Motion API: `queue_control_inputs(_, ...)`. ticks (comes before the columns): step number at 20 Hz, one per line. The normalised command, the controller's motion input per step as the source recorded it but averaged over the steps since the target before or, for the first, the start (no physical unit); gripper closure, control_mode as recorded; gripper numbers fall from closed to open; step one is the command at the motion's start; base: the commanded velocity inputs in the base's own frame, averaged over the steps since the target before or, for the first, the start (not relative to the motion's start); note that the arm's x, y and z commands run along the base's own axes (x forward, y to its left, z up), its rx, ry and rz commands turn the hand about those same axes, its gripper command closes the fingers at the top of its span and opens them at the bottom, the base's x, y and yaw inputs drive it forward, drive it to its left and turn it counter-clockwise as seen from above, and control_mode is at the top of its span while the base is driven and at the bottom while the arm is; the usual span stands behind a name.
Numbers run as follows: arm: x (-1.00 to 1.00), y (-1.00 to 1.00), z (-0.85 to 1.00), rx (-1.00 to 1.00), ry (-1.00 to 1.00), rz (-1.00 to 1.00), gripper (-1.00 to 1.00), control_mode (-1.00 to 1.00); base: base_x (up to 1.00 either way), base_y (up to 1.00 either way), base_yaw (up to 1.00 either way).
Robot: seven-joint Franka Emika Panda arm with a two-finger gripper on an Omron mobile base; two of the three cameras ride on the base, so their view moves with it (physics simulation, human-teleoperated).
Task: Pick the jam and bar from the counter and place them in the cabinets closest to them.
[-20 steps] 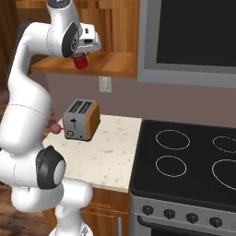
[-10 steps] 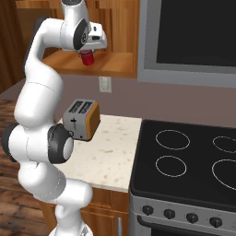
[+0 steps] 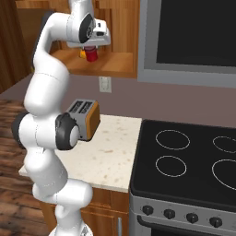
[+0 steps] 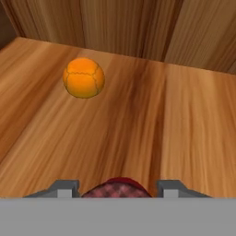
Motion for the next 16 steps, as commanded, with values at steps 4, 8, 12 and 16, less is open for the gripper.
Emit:
queue_control_inputs(4,-0.01,0.00,0.00,0.00,0.00,0.00,-1.00,-1.00,0.00,0.00,0.00)
queue_control_inputs(8,0.00,0.00,0.00,-0.01,-0.02,0.00,-1.00,-1.00,0.00,0.00,0.00)
queue_control_inputs(12,-0.42,0.00,-0.04,0.00,-0.01,0.00,-1.00,-1.00,0.00,0.00,0.00)
queue_control_inputs(16,-1.00,0.00,-0.50,-0.05,-0.01,0.00,-1.00,-1.00,0.00,0.00,0.00)
